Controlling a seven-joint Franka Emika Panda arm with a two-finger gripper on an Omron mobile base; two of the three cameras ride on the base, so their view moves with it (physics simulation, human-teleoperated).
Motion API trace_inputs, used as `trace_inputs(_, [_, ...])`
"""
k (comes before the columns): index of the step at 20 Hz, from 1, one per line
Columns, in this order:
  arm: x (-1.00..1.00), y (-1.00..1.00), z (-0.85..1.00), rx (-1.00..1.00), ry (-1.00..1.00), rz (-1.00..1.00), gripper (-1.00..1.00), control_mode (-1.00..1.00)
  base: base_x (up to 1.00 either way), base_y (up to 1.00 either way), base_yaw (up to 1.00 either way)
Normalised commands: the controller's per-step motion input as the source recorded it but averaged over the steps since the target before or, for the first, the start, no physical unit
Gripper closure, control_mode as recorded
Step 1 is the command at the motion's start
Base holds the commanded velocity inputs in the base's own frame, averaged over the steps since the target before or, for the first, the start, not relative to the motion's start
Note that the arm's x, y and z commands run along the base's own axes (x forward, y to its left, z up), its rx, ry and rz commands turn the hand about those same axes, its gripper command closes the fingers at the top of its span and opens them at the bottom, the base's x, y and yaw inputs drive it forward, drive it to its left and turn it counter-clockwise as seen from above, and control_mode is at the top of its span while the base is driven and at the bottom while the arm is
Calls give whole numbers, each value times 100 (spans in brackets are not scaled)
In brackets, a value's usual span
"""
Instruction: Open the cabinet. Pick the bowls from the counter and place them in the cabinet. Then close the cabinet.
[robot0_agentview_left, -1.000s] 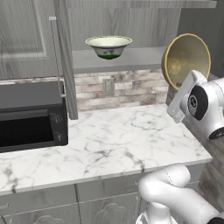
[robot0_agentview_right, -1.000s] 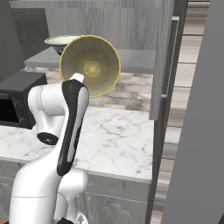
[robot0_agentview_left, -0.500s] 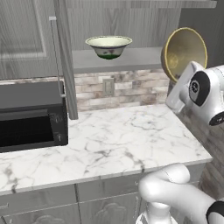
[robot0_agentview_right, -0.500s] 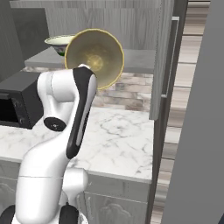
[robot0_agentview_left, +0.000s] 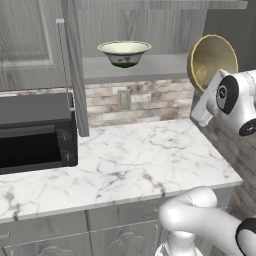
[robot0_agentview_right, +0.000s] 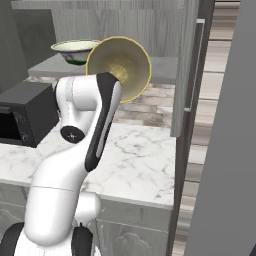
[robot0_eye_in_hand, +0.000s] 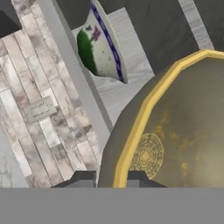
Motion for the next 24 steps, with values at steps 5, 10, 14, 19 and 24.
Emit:
trace_inputs(5, [21, -36, 20, -2, 69, -1, 100, -100, 0, 0, 0])
trace_inputs(10, [1, -17, 52, -12, 52, -4, 100, -100, 0, 0, 0])
trace_inputs(14, [-27, -8, 65, -13, 30, -4, 100, -100, 0, 0, 0])
trace_inputs(19, [-26, 0, 87, -13, 30, -1, 100, -100, 0, 0, 0])
trace_inputs(24, [-8, -3, 100, -6, 40, 0, 100, -100, 0, 0, 0])
